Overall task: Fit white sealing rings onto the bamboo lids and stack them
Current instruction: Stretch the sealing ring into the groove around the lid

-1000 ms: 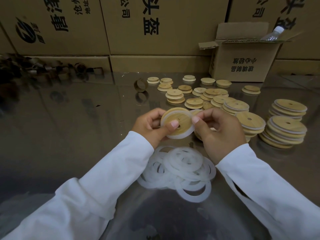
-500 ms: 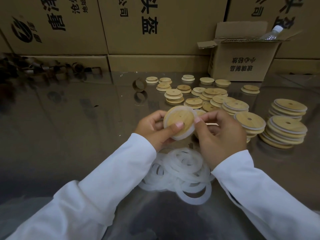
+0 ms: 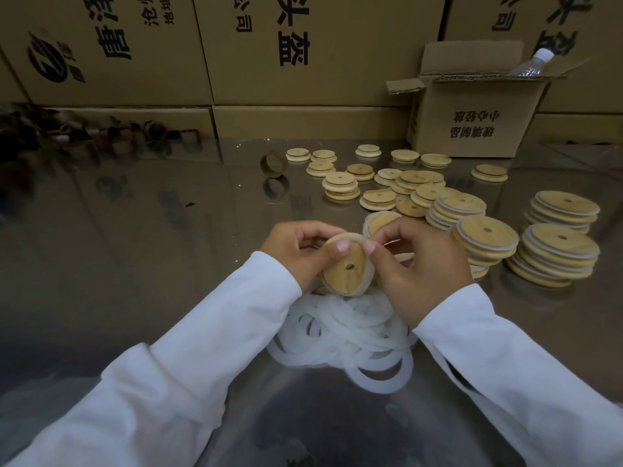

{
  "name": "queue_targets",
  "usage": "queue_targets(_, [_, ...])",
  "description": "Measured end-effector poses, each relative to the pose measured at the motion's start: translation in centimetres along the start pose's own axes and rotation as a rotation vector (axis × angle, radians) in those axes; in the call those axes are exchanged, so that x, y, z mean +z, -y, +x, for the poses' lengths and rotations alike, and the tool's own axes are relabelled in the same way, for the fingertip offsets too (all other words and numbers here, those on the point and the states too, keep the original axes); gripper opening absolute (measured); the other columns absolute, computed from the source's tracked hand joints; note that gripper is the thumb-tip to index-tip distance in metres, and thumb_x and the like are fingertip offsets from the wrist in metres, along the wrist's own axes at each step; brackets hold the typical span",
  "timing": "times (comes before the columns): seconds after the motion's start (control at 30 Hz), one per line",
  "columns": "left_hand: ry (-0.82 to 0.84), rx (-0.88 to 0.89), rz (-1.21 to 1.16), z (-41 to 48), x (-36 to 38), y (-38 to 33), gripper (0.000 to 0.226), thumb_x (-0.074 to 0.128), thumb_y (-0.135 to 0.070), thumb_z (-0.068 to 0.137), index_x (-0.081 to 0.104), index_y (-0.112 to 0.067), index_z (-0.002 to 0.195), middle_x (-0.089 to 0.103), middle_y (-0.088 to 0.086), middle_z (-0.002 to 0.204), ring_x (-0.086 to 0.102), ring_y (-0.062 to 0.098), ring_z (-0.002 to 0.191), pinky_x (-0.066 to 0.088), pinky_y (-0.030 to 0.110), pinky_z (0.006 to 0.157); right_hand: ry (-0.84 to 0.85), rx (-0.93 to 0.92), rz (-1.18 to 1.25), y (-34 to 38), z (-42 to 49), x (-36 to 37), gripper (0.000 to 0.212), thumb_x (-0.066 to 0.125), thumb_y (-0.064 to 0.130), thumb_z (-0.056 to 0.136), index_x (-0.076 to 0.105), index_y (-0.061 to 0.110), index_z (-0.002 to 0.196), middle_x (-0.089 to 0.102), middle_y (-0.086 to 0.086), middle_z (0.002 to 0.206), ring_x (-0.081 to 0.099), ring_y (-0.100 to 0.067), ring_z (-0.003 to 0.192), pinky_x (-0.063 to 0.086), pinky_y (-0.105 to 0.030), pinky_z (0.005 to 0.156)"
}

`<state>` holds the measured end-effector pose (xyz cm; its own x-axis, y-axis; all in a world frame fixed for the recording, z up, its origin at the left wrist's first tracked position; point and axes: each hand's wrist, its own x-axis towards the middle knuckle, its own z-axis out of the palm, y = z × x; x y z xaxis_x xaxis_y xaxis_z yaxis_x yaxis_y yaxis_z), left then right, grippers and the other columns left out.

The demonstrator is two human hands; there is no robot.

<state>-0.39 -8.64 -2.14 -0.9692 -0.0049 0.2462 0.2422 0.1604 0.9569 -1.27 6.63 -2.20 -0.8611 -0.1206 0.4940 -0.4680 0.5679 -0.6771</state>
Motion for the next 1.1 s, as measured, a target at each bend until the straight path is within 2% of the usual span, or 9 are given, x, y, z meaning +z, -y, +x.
queue_targets(0.13, [-0.005,0.124,0.044,0.0,-0.2,-0.8,0.017,0.063,-0.002,0.08,0.066,-0.018,0.086,0.067,-0.004,0.079,0.063,0.001,0.071,0.05,0.014,0.066,-0.039,0.017,0.021,0.2,0.4,-0.6,0.021,0.064,0.024,0.081,0.055,0.033,0.064,0.059,0.019,0.073,0.055,0.005,0.072,0.044,-0.018,0.062])
queue_targets(0.3, [-0.015,0.212,0.057,-0.2,-0.3,-1.3,0.022,0.063,0.0,0.08,0.064,-0.02,0.09,0.066,-0.006,0.081,0.062,-0.001,0.073,0.049,0.012,0.068,-0.046,0.014,0.055,0.5,0.6,-1.0,0.018,0.064,0.023,0.081,0.057,0.032,0.067,0.061,0.019,0.074,0.056,0.006,0.076,0.041,-0.013,0.062])
queue_targets(0.53, [-0.081,0.079,-0.043,-0.3,0.2,-0.6,0.013,0.064,-0.004,0.08,0.066,-0.016,0.085,0.067,0.001,0.079,0.063,0.004,0.067,0.053,0.017,0.06,-0.081,-0.049,0.04,0.5,-0.1,-0.3,0.011,0.065,0.026,0.081,0.056,0.032,0.077,0.062,0.014,0.079,0.058,-0.004,0.078,0.045,-0.018,0.065])
queue_targets(0.67, [-0.111,-0.044,-0.214,-0.2,0.3,-0.5,0.01,0.062,-0.005,0.081,0.065,-0.013,0.085,0.066,0.008,0.078,0.064,0.01,0.064,0.057,0.026,0.059,-0.116,-0.062,-0.021,0.4,-0.2,-0.1,0.007,0.063,0.026,0.082,0.057,0.029,0.079,0.062,0.01,0.081,0.059,-0.009,0.079,0.049,-0.03,0.066])
queue_targets(0.8, [-0.007,-0.127,-0.217,-0.1,0.1,-0.3,0.014,0.06,0.001,0.082,0.064,-0.01,0.09,0.066,0.011,0.084,0.065,0.02,0.072,0.057,0.033,0.066,-0.076,-0.057,-0.055,0.1,-0.1,-0.1,0.011,0.061,0.023,0.084,0.055,0.028,0.077,0.059,0.01,0.081,0.056,-0.009,0.078,0.045,-0.024,0.065])
queue_targets(0.97, [0.038,-0.026,-0.02,-0.3,0.2,-0.2,0.013,0.062,-0.001,0.081,0.065,-0.011,0.09,0.066,0.006,0.082,0.064,0.012,0.073,0.054,0.019,0.068,-0.003,-0.085,-0.058,0.2,-0.3,0.1,0.01,0.062,0.02,0.083,0.058,0.024,0.076,0.06,0.007,0.081,0.057,-0.015,0.081,0.05,-0.036,0.068])
queue_targets(1.03, [0.036,-0.005,-0.012,-0.3,0.2,-0.3,0.015,0.061,0.001,0.081,0.065,-0.011,0.089,0.066,0.005,0.081,0.064,0.009,0.071,0.053,0.017,0.066,-0.011,-0.086,-0.042,0.3,-0.2,0.1,0.011,0.063,0.019,0.083,0.058,0.025,0.075,0.058,0.007,0.081,0.055,-0.013,0.08,0.049,-0.032,0.067])
queue_targets(1.1, [0.037,0.014,-0.011,-0.3,0.1,-0.4,0.016,0.062,0.002,0.08,0.065,-0.01,0.09,0.066,0.004,0.081,0.064,0.006,0.07,0.052,0.016,0.063,-0.016,-0.072,-0.036,0.2,0.0,0.0,0.013,0.064,0.019,0.083,0.057,0.026,0.074,0.055,0.012,0.08,0.052,-0.006,0.077,0.045,-0.023,0.063])
